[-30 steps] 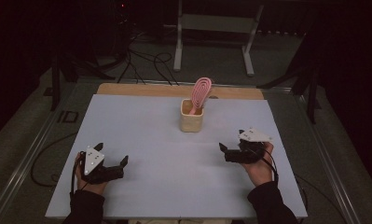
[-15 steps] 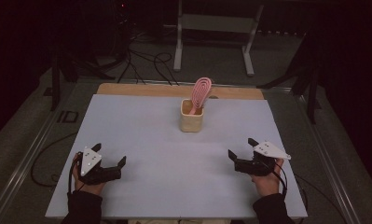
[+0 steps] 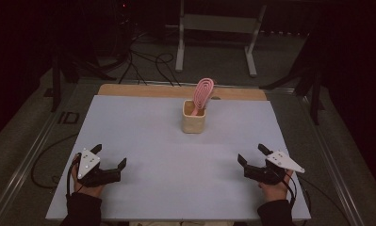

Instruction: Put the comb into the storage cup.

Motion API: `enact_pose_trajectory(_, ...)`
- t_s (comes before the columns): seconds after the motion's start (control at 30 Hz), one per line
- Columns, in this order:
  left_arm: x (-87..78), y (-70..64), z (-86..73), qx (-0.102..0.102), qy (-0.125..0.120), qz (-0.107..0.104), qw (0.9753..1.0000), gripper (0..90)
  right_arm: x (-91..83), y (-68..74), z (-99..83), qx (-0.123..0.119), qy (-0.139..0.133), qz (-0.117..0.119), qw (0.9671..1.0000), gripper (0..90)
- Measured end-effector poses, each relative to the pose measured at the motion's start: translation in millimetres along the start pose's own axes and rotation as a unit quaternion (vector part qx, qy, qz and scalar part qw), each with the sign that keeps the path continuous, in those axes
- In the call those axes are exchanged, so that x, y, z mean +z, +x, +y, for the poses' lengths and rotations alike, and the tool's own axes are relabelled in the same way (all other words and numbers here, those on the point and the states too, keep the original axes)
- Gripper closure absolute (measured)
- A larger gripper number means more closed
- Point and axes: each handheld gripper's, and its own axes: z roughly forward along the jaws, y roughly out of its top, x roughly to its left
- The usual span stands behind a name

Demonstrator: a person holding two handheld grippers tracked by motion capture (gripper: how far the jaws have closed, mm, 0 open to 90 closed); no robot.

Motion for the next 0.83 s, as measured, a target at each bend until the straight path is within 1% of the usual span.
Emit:
enact_pose_trajectory(0.17,-1.8,-2.4,0.8,0.008,-0.001,-0.008,0.9999,0.1,-4.5,-0.4,-1.8,-0.002,-0.008,-0.004,1.0,8.4)
enact_pose_trajectory(0.2,-2.6,-2.3,1.0,0.007,-0.003,-0.008,0.9999,0.1,-5.5,-0.2,-1.9,-0.004,-0.008,-0.007,0.9999,8.5)
enact_pose_trajectory(0.37,-6.7,-1.0,1.3,0.001,-0.01,-0.009,0.9999,0.1,-9.2,-0.9,-2.9,0.004,-0.008,-0.011,0.9999,8.4)
enact_pose_trajectory(0.4,-7.3,-0.6,1.3,0.003,-0.008,-0.011,0.9999,0.1,-9.5,-1.8,-2.8,0.002,-0.007,-0.014,0.9999,8.4)
enact_pose_trajectory(0.5,-7.6,-0.9,0.9,0.001,-0.007,-0.011,0.9999,0.1,-10.0,-3.3,-2.7,0.01,-0.008,-0.015,0.9998,8.4)
enact_pose_trajectory(0.57,-6.9,-1.5,0.7,-0.001,-0.005,-0.011,0.9999,0.1,-9.9,-3.4,-2.6,0.009,-0.007,-0.014,0.9998,8.5)
enact_pose_trajectory(0.77,-4.7,-2.8,0.2,0.002,0.001,-0.011,0.9999,0.1,-9.2,-1.3,-2.2,0.004,-0.006,-0.012,0.9999,8.4)
enact_pose_trajectory(0.83,-3.5,-3.3,-0.1,0.003,0.004,-0.004,1.0,0.1,-9.0,-1.5,-2.7,0.005,-0.003,-0.012,0.9999,8.4)
